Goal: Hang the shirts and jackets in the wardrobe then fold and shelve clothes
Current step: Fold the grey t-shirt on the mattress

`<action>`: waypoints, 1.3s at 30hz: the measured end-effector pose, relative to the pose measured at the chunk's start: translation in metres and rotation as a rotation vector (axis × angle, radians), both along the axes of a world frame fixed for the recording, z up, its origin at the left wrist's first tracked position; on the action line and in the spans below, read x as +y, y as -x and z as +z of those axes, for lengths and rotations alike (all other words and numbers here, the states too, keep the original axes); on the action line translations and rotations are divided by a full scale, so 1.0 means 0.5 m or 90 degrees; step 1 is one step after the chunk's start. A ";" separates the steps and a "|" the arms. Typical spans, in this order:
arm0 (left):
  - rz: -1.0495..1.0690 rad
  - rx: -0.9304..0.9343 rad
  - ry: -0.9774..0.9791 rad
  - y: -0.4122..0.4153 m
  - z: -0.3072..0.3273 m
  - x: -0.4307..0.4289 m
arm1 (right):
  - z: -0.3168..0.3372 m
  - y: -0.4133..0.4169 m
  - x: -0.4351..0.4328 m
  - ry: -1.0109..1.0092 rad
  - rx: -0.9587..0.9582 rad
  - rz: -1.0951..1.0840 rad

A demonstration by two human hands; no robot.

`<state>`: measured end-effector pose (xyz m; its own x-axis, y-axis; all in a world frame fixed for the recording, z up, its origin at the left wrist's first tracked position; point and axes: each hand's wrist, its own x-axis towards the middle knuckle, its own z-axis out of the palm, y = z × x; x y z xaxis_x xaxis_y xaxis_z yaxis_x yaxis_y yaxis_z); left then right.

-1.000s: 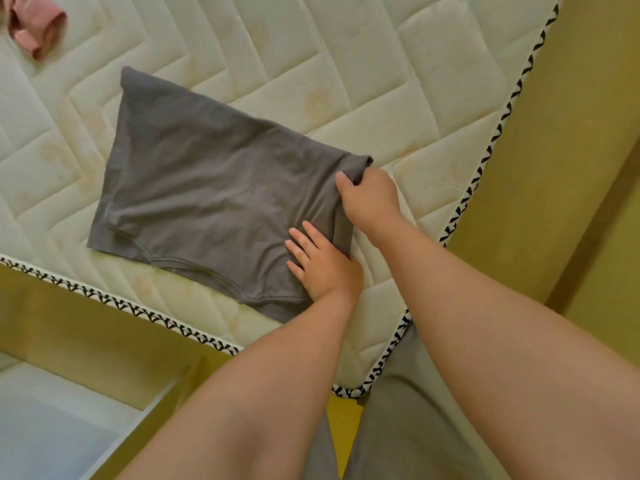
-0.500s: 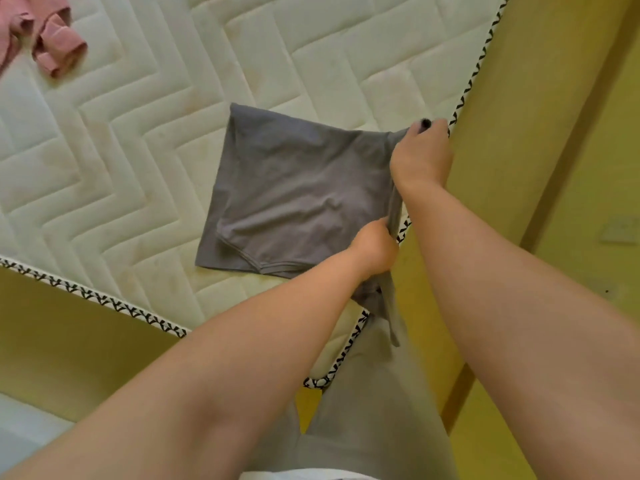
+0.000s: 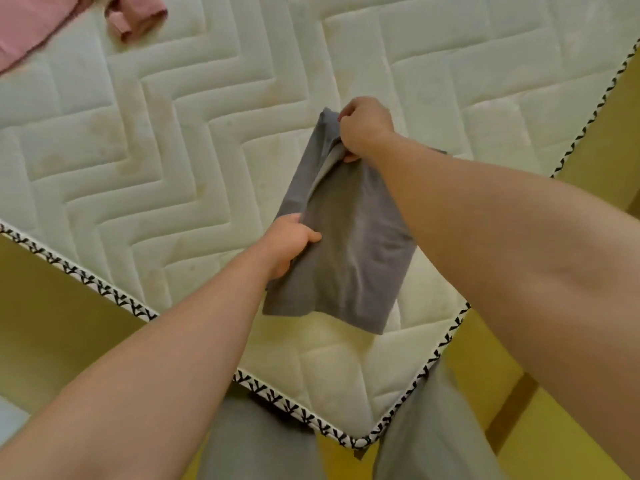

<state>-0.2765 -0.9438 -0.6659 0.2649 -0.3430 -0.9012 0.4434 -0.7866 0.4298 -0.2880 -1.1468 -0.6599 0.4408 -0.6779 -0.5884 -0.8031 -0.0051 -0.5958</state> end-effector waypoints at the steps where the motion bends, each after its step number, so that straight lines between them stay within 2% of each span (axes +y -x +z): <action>1: -0.034 -0.028 -0.005 -0.016 -0.021 0.020 | -0.020 -0.011 0.003 -0.028 -0.004 0.005; 3: -0.111 -0.068 -0.020 -0.035 -0.051 0.068 | -0.052 -0.018 0.007 -0.096 0.008 0.053; 5: -0.154 -0.098 -0.037 -0.038 -0.073 0.113 | -0.071 -0.018 0.001 -0.102 0.029 0.090; 7: -0.174 -0.138 -0.057 -0.031 -0.088 0.151 | -0.079 -0.020 -0.009 -0.051 0.040 0.107; 10: -0.168 -0.186 -0.088 -0.024 -0.104 0.192 | -0.070 -0.034 -0.032 0.042 0.073 0.213; 14: -0.130 -0.245 -0.075 -0.016 -0.115 0.231 | -0.058 -0.056 -0.052 0.015 0.164 0.292; 17: -0.133 -0.326 -0.061 -0.006 -0.115 0.237 | -0.068 -0.059 -0.062 0.071 0.146 0.307; 19: -0.114 -0.379 -0.048 0.005 -0.114 0.231 | -0.076 -0.059 -0.072 0.162 0.126 0.334; 22: -0.099 -0.437 -0.059 0.014 -0.120 0.223 | -0.091 -0.067 -0.080 0.252 0.096 0.325; 28: -0.079 -0.466 -0.112 0.013 -0.136 0.209 | -0.133 -0.077 -0.064 0.230 0.116 0.317; 33: -0.068 -0.499 -0.154 0.015 -0.138 0.215 | -0.160 -0.077 -0.047 0.273 0.139 0.313; 36: -0.130 -0.526 -0.228 0.004 -0.131 0.205 | -0.155 -0.073 -0.051 0.260 0.115 0.266; 39: -0.205 -0.642 -0.248 0.002 -0.111 0.164 | -0.145 -0.041 -0.071 0.235 0.107 0.219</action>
